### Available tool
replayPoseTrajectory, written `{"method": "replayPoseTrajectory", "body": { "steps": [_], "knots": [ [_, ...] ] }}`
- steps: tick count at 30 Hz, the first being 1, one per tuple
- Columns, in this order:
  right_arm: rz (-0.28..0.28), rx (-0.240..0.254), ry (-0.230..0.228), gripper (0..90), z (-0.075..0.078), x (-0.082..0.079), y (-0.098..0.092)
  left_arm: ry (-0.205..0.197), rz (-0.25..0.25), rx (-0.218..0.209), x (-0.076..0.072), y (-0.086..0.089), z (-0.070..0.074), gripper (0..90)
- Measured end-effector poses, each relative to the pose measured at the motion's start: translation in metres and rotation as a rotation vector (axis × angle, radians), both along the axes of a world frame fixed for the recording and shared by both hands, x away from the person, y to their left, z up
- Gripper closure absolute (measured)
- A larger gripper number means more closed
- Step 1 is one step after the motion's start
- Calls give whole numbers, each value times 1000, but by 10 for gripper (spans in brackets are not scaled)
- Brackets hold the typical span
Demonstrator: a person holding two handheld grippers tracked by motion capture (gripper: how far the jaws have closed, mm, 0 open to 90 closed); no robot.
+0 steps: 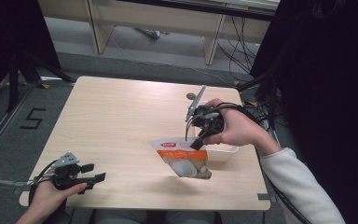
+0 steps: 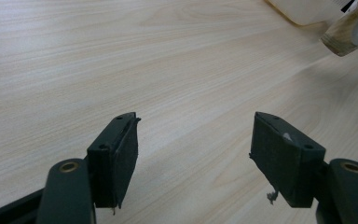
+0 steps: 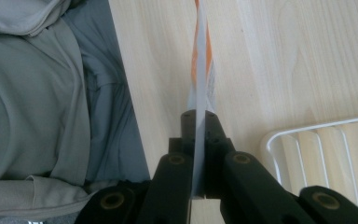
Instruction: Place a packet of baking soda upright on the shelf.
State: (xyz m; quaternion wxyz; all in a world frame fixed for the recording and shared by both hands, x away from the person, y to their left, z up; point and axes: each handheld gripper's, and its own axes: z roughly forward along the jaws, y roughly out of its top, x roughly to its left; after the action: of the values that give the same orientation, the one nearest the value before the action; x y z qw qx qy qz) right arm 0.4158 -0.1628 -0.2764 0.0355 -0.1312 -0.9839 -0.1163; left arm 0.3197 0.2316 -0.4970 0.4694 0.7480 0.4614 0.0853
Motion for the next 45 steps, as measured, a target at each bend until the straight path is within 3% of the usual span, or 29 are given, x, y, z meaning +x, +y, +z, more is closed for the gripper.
{"method": "replayPoseTrajectory", "body": {
  "steps": [2, 4, 12, 23, 24, 25, 28, 35, 41, 43, 44, 45],
  "knots": [
    [26, 9, -5, 900, 0, 2, -1, 2, 2, -1, 0, 0, 0, 314],
    [3, 1, -1, 900, 2, 0, -2, 3, 3, -1, 0, 0, 0, 314],
    [2, -3, -30, 900, 10, 0, -8, -1, 0, 0, 0, 0, 0, 314],
    [3, -22, -12, 900, 15, 2, -17, -1, 2, 0, 0, 0, 0, 313],
    [1, -26, -5, 900, 16, 2, -18, 2, 3, 2, 0, 0, 0, 313],
    [-36, -35, -19, 900, 16, -1, -18, -1, 6, -4, 0, 0, 0, 313],
    [-3, -19, -27, 900, 17, 1, -21, 0, 7, -3, 0, 0, 0, 313],
    [-7, -11, -36, 900, 22, 2, -30, 2, 5, 1, 0, 0, 0, 314],
    [-42, -6, -28, 900, 24, 1, -37, 2, 7, 3, 0, 0, 0, 313],
    [-28, 2, -38, 900, 22, 2, -42, 2, 8, 3, 0, 0, 0, 314],
    [-57, -4, -35, 900, 23, 1, -45, 2, 7, 3, 0, 0, 0, 314],
    [-34, -6, -43, 900, 23, 3, -47, 3, 8, 2, 0, 0, 0, 314]
  ]
}}
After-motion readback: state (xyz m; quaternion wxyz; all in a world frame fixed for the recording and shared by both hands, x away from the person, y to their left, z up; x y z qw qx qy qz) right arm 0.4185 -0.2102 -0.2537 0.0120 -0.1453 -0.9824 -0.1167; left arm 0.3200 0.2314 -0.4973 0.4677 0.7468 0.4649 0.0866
